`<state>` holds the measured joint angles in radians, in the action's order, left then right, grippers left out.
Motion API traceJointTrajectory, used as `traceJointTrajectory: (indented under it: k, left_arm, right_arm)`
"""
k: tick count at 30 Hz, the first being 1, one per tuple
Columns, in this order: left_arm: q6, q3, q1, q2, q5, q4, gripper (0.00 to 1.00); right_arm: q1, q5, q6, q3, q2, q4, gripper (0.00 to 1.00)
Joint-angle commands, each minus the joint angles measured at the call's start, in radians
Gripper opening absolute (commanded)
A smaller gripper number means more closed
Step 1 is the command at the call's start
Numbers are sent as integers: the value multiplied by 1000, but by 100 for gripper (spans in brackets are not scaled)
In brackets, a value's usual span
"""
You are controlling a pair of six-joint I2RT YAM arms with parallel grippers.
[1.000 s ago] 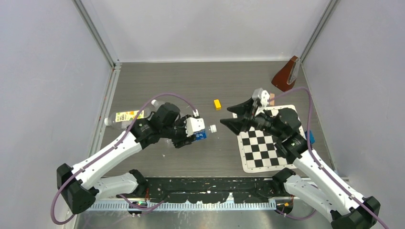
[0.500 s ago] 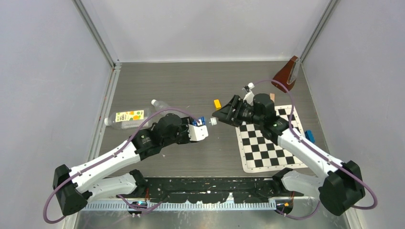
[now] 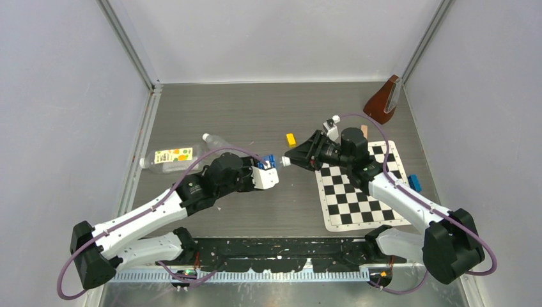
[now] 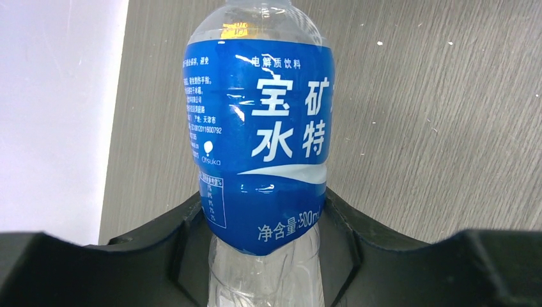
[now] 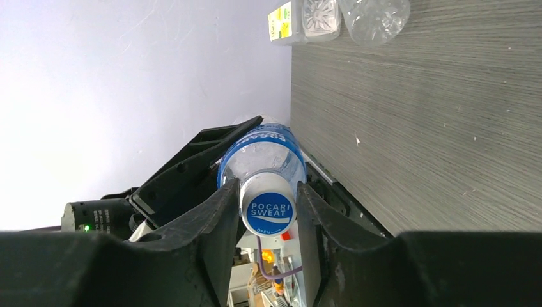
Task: Unscrew the bottle caps
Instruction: Unscrew the bottle cap from the plastic bottle.
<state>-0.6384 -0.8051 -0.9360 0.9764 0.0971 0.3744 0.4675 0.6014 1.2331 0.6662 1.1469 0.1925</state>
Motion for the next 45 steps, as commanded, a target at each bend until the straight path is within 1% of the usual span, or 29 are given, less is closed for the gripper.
traceJointTrajectory:
  k: [1, 6, 11, 13, 17, 18, 20, 23, 24, 25, 29, 31, 34, 36, 41, 45]
  left_arm:
    - [-14, -6, -6, -6, 10, -32, 0]
    - [-11, -4, -6, -8, 15, -32, 0]
    - [-1, -5, -6, -8, 4, -33, 0]
    - [0, -6, -6, -8, 2, -34, 0]
    - [-1, -6, -6, -7, -1, -36, 0]
    - [0, -8, -6, -8, -4, -36, 0]
    - [3, -8, -6, -9, -11, -36, 0]
    - [6, -10, -6, -14, -26, -36, 0]
    - [10, -11, -6, -15, -31, -35, 0]
    - [13, -11, -6, -17, -38, -35, 0]
    - [36, -9, -6, -28, -83, -35, 0]
    - [66, -13, -6, -32, -118, -35, 0]
    - [131, -27, -6, -26, -159, -32, 0]
    - [150, -29, -6, -15, -185, -33, 0]
    - [211, -29, -6, 4, -265, -61, 0]
    - [326, 1, -6, -20, -289, -115, 0]
  right_arm:
    - [-12, 63, 26, -2, -25, 88, 47]
    - [-19, 95, 15, -12, -31, 88, 49]
    - [-21, 133, -1, -5, -28, 85, 49]
    - [-21, 154, -18, 3, -25, 76, 48]
    - [-21, 170, -68, 11, -39, 49, 40]
    - [-21, 176, -78, 13, -42, 46, 33]
    - [-21, 176, -109, 22, -49, 22, 30]
    - [-21, 177, -173, 26, -67, -4, 24]
    - [-20, 179, -188, 25, -74, -3, 21]
    - [-20, 183, -230, 24, -90, -5, 15]
    - [-19, 149, -389, 21, -161, -26, 9]
    - [-20, 133, -460, 6, -199, 3, 6]
    - [-20, 123, -550, -50, -255, 110, 4]
    - [-20, 114, -598, -71, -281, 141, 2]
    - [-20, 141, -716, -68, -317, 111, 1]
    - [-20, 151, -836, -67, -339, 62, 1]
